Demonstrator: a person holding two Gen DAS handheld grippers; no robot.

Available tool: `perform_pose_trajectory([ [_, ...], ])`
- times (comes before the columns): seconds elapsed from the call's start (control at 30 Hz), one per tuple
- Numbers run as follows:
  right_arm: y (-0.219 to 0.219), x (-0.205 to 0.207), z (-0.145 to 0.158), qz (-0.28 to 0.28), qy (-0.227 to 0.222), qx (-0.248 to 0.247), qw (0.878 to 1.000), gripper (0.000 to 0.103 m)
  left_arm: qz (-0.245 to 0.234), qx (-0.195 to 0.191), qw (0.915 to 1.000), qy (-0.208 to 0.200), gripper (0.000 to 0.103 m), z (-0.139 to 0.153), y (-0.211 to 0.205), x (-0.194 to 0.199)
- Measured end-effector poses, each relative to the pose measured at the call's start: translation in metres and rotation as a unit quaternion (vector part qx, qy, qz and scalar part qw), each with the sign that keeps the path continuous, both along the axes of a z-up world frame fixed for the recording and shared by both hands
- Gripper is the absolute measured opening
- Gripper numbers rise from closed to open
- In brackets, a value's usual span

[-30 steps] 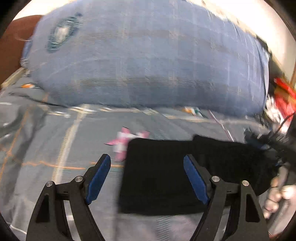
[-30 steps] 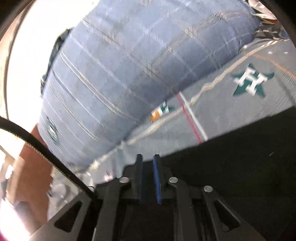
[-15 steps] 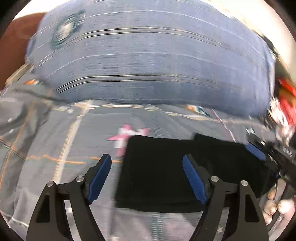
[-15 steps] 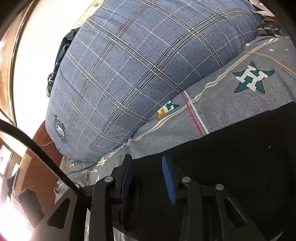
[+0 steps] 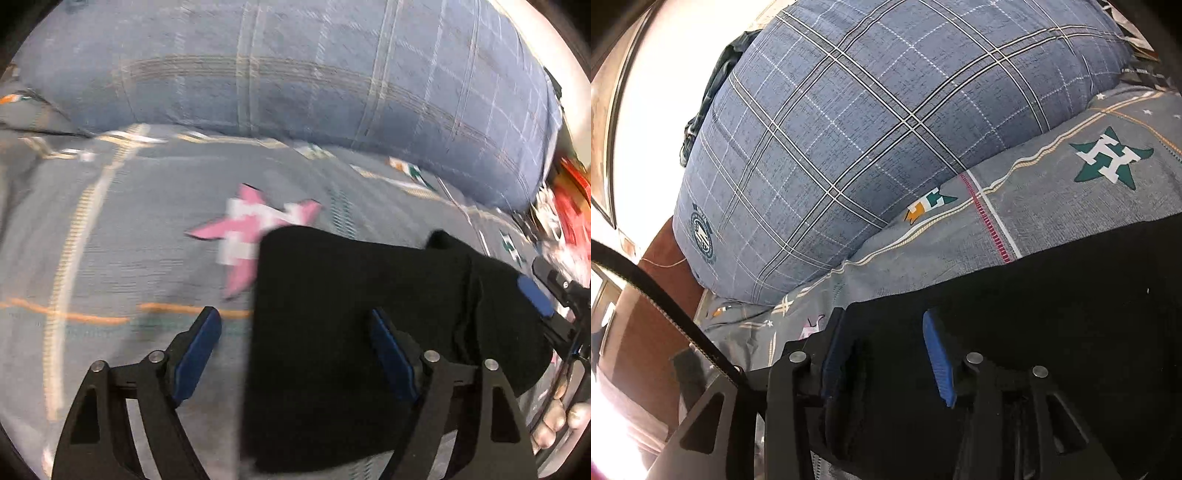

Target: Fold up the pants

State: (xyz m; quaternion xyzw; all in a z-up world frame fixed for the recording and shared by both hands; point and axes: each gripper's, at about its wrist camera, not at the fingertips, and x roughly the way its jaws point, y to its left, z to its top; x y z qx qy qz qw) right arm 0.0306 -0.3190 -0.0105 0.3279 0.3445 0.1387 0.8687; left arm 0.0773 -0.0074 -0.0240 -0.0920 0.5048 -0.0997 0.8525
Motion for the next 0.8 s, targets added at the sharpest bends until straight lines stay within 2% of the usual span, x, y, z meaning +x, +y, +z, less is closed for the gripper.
perform_pose_trajectory([
  [0.03,-0.001,0.0,0.0,-0.002,0.0,0.0,1.0,0.048,0.003,0.005,1.0,-0.002,0.078,0.002,-0.005,0.001],
  [0.07,-0.002,0.0,0.0,-0.004,0.0,0.0,1.0,0.048,-0.003,-0.007,1.0,0.002,0.056,0.004,-0.007,0.001],
  [0.1,-0.004,0.001,-0.001,-0.007,0.001,0.001,1.0,0.048,0.0,-0.014,0.9999,0.005,0.047,0.008,-0.007,0.0],
  [0.13,-0.006,0.001,-0.001,-0.009,0.001,0.001,1.0,0.048,0.0,-0.011,0.9999,0.005,0.032,0.014,-0.007,-0.002],
  [0.17,-0.009,0.001,-0.001,-0.014,0.001,0.002,1.0,0.048,-0.001,-0.012,0.9999,0.005,0.029,0.018,-0.006,-0.004],
  [0.3,-0.022,-0.002,0.002,-0.032,-0.003,0.012,0.999,0.048,0.01,0.001,1.0,-0.001,0.028,0.036,0.004,-0.019],
  [0.43,-0.044,-0.016,0.008,-0.064,-0.011,0.026,0.998,0.048,0.003,0.06,0.9982,0.001,0.032,0.041,0.004,-0.021],
  [0.5,-0.061,-0.029,0.013,-0.088,-0.015,0.025,0.996,0.049,-0.005,0.05,0.9987,-0.005,0.032,0.05,0.008,-0.028],
  [0.6,-0.091,-0.057,0.018,-0.113,-0.015,0.031,0.993,0.055,-0.012,0.02,0.9987,-0.045,0.034,0.084,0.011,-0.041],
  [0.67,-0.113,-0.082,0.015,-0.132,-0.014,0.04,0.99,0.062,-0.041,0.004,0.9963,-0.076,0.049,0.108,-0.002,-0.047],
  [0.73,-0.128,-0.103,0.009,-0.139,-0.005,0.02,0.99,0.063,-0.088,0.002,0.9918,-0.093,0.06,0.123,-0.031,-0.047],
  [0.8,-0.137,-0.117,-0.002,-0.131,0.017,-0.02,0.991,0.063,-0.151,-0.006,0.9847,-0.087,0.063,0.127,-0.071,-0.041],
])
